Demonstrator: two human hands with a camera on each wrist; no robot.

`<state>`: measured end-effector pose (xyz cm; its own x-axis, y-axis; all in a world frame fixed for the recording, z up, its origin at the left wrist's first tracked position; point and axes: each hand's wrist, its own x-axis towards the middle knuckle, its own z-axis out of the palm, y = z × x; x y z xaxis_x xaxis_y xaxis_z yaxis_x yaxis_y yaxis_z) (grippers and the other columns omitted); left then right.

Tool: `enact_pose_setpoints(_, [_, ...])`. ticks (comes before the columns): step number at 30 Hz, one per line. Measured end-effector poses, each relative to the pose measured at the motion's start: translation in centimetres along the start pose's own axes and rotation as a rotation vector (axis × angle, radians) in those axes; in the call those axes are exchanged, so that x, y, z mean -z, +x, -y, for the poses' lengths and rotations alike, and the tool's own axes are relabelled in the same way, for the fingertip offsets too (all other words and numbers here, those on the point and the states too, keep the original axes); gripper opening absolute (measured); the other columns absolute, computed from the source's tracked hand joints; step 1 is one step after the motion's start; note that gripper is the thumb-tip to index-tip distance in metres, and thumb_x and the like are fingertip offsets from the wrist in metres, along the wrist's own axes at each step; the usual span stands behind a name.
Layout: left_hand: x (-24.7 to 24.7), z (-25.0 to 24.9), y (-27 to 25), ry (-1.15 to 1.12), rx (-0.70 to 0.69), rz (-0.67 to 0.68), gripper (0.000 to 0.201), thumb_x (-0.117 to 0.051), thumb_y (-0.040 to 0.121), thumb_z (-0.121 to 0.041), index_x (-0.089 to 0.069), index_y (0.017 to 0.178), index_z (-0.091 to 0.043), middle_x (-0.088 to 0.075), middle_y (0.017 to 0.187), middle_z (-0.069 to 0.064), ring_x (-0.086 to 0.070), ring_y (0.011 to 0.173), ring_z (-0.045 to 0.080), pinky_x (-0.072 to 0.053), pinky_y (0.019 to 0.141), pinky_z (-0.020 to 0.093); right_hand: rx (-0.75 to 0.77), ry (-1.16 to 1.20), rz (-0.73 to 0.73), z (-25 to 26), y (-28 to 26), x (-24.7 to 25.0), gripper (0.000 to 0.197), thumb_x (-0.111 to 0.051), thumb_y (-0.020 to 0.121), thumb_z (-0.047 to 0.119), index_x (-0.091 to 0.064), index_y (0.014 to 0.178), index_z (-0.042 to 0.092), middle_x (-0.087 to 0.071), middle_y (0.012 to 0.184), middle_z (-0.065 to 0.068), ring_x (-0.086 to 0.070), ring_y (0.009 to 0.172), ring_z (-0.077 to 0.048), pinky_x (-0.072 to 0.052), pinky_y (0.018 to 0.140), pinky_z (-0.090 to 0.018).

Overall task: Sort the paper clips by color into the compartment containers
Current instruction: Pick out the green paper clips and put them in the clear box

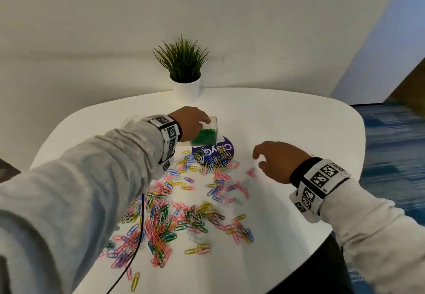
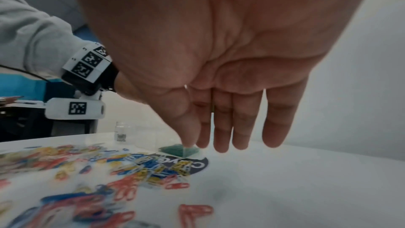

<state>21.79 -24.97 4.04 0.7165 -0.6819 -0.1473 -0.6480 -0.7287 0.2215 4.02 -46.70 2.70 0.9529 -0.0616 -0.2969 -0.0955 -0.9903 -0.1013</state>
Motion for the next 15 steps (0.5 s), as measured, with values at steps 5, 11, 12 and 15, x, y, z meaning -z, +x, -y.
enact_pose_setpoints(5, [-0.5, -0.5, -8.7, 0.206, -0.165, 0.091, 0.036, -0.042, 0.103, -0.023, -0.057, 0.134, -0.031, -0.058, 0.134, -0.005, -0.056, 0.120, 0.020, -0.044, 0.103, 0.034, 0.233, 0.049, 0.071, 4.9, -2.1, -2.7, 0.034, -0.047, 0.097, 0.016, -0.061, 0.123, 0.033, -0.061, 0.125, 0.005, -0.056, 0.112, -0.017, -0.044, 0.091, -0.029])
enact_pose_setpoints(11, [-8.5, -0.3, -19.8, 0.292, -0.410, 0.222, 0.044, -0.041, 0.102, -0.031, -0.045, 0.146, -0.031, -0.048, 0.148, 0.003, -0.047, 0.134, 0.023, -0.044, 0.108, 0.040, 0.308, 0.048, 0.243, 7.5, -4.3, -5.3, 0.038, -0.048, 0.096, 0.024, -0.060, 0.127, 0.042, -0.048, 0.116, 0.004, -0.052, 0.116, -0.019, -0.042, 0.092, -0.030])
enact_pose_setpoints(12, [-9.4, 0.0, -20.6, 0.295, -0.382, 0.222, 0.048, -0.034, 0.101, -0.037, -0.042, 0.148, -0.031, -0.044, 0.152, 0.004, -0.042, 0.139, 0.024, -0.039, 0.113, 0.040, 0.298, 0.033, 0.232, 7.4, -4.4, -5.4, 0.038, -0.047, 0.096, 0.023, -0.060, 0.127, 0.042, -0.045, 0.111, 0.006, -0.052, 0.115, -0.019, -0.042, 0.091, -0.030])
enact_pose_setpoints(15, [-10.6, 0.7, -21.9, 0.292, -0.272, 0.155, 0.055, -0.024, 0.097, -0.044, -0.047, 0.145, -0.028, -0.045, 0.150, 0.008, -0.044, 0.137, 0.027, -0.042, 0.111, 0.042, 0.258, -0.050, 0.146, 7.2, -4.4, -5.6, 0.039, -0.049, 0.094, 0.017, -0.059, 0.126, 0.037, -0.049, 0.113, 0.006, -0.055, 0.110, -0.021, -0.046, 0.086, -0.031])
